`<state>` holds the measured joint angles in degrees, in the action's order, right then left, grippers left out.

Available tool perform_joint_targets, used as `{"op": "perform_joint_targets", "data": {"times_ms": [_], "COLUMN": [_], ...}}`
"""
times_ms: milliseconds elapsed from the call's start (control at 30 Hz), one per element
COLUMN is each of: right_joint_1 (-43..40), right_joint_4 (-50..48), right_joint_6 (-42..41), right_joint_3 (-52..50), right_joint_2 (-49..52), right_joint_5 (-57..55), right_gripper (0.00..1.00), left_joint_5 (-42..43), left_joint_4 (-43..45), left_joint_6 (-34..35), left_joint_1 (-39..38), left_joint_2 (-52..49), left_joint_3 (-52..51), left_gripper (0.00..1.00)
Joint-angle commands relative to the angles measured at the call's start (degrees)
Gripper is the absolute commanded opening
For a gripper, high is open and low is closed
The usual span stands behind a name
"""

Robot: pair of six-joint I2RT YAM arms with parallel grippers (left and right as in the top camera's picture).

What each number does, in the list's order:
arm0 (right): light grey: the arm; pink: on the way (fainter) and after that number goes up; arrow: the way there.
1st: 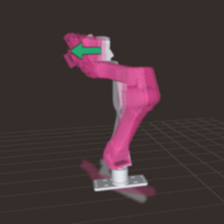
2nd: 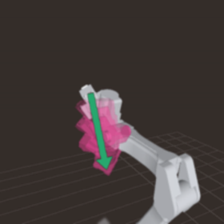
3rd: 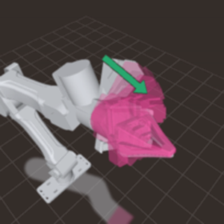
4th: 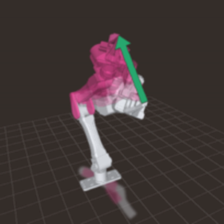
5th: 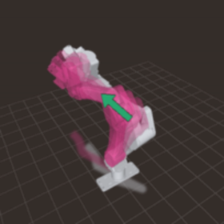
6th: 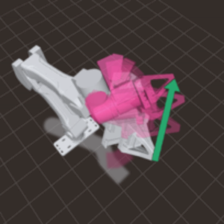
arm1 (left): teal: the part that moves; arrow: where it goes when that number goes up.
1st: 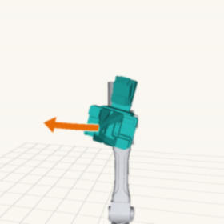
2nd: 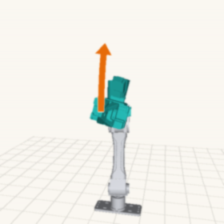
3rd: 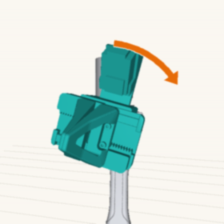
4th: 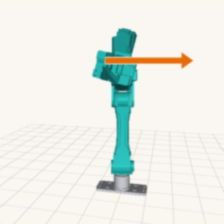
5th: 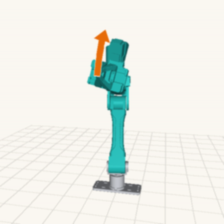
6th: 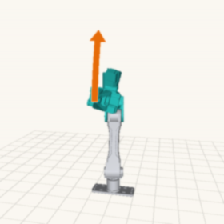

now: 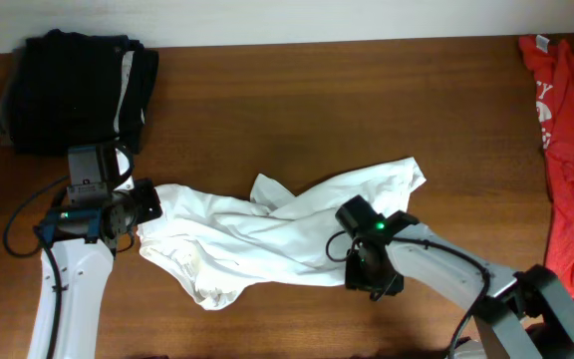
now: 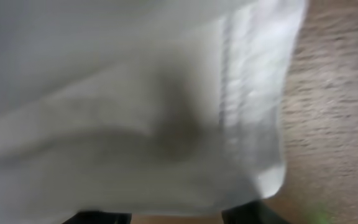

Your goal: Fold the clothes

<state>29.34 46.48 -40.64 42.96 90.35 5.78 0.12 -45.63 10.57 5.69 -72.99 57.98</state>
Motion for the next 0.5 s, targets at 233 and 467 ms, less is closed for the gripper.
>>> {"op": "perform_joint_targets", "data": {"times_ms": [233,467], "right_joint_1": [-2.4,-4.3], "right_joint_4": [-2.0,8.7], "right_joint_6": [-0.2,2.4], "right_joint_3": [-1.8,7.1], "right_joint_2": [3.6,-1.9], "right_joint_5": [-2.3,-1.5], "right_gripper": [0.04,0.04], "left_joint_5": [-0.3,11.0], "left_joint_4": [0.5,-1.2], "left_joint_6": [0.8,0.7], "left_joint_1": [0.2,0.2], "left_joint_2": [0.1,2.7], "left_joint_3": [0.2,3.3], "left_gripper": [0.01,0.01]}}
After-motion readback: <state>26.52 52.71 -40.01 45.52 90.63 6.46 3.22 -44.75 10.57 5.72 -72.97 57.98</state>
